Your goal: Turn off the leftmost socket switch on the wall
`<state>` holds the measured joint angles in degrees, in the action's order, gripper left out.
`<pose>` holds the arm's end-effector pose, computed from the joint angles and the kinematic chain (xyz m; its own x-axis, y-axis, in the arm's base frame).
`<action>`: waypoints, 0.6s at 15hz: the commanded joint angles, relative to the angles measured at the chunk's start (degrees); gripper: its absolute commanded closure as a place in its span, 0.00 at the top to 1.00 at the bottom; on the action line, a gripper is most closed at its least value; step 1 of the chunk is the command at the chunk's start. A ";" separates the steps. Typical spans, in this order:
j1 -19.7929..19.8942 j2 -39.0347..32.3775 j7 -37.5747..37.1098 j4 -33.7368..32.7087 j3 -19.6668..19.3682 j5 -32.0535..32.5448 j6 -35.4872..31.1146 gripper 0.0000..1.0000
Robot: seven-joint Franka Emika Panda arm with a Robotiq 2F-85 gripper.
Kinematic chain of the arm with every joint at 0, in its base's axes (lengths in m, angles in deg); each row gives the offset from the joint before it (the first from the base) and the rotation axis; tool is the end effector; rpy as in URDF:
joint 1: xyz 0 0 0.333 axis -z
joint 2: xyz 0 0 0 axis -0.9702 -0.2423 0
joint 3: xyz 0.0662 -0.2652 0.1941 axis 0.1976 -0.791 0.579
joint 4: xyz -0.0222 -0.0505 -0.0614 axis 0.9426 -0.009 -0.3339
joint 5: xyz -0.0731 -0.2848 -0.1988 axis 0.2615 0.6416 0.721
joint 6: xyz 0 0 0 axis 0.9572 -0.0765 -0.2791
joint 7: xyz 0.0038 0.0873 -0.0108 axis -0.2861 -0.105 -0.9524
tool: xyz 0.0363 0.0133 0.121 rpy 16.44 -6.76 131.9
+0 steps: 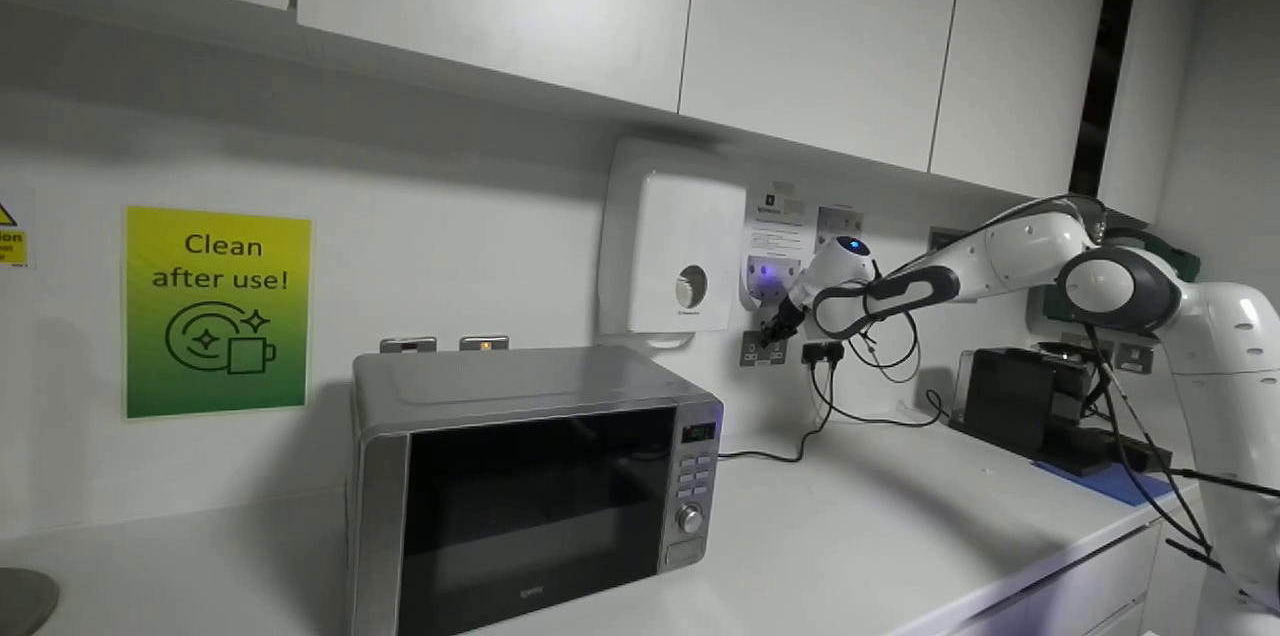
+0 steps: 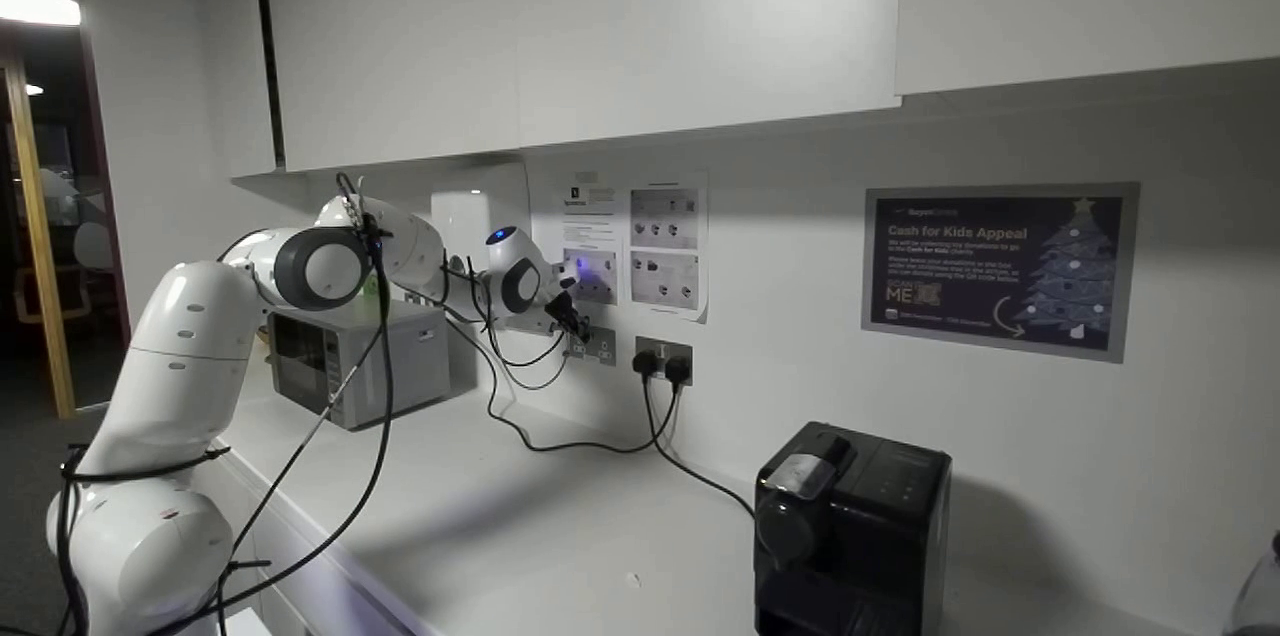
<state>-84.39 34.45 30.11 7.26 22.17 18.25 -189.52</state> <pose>0.6840 0.0867 0.5062 0.7522 0.0199 0.6586 -0.0041 -0.9994 0.0349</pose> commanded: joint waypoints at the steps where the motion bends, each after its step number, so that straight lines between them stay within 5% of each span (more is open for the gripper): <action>1: -1.29 -1.12 -1.96 -2.05 -1.41 0.74 -1.85 0.00; 9: -1.47 -1.03 -2.27 -2.32 -1.43 0.44 -1.92 0.00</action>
<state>-84.86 34.42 29.45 7.13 21.89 18.23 -189.52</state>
